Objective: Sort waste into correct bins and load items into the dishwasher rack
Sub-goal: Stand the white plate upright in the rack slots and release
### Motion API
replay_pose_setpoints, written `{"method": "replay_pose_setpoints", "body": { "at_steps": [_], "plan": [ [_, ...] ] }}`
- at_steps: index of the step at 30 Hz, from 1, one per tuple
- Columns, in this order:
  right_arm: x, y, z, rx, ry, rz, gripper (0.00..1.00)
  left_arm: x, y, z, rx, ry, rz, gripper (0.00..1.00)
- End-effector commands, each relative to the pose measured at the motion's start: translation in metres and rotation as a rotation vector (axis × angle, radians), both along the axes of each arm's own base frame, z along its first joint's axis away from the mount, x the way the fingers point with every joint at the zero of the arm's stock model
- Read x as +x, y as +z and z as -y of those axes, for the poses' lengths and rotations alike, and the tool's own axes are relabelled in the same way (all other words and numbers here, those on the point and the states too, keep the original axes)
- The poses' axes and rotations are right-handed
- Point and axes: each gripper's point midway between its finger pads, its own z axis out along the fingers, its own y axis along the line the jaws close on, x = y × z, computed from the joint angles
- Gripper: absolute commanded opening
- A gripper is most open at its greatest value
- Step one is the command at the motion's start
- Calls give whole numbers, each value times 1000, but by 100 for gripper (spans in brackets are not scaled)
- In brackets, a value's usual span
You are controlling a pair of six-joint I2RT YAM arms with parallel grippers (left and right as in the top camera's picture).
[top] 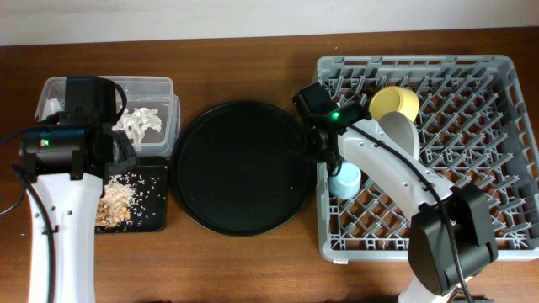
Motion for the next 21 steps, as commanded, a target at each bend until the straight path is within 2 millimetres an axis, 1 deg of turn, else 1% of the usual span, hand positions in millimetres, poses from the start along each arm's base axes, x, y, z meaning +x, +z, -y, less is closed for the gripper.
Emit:
{"method": "replay_pose_setpoints", "body": {
  "at_steps": [1,7,8,9,10,11,14,15,16,17,18,20,21],
  "plan": [
    [-8,-6,8,-38,12,-32,4,-1,6,-2,12,3,16,99],
    [-7,-5,9,-52,58,-35,4,-1,6,-3,12,3,16,99],
    [-7,-5,8,-51,58,-33,14,-1,6,-3,12,3,16,99],
    [-5,-3,7,-48,58,-27,35,-1,6,-3,12,3,16,99],
    [-4,1,7,-46,58,-23,52,-1,6,-2,12,3,16,99],
    [0,9,5,-42,58,-12,53,-1,6,-2,12,3,16,99],
    [19,64,-4,-16,103,72,57,-1,6,-2,12,3,16,99],
    [26,97,-9,12,104,120,59,-1,6,-2,12,3,16,99],
    [29,134,-14,53,109,167,69,-1,6,-2,12,3,16,99],
    [29,161,-14,69,108,201,98,-1,6,-3,12,3,16,99],
    [31,177,-16,84,108,238,98,-1,6,-2,12,3,16,99],
    [40,199,-20,114,107,309,98,-1,6,-3,12,3,16,99],
    [42,199,-21,117,107,315,98,-1,6,-2,12,3,16,99]
  ]
}}
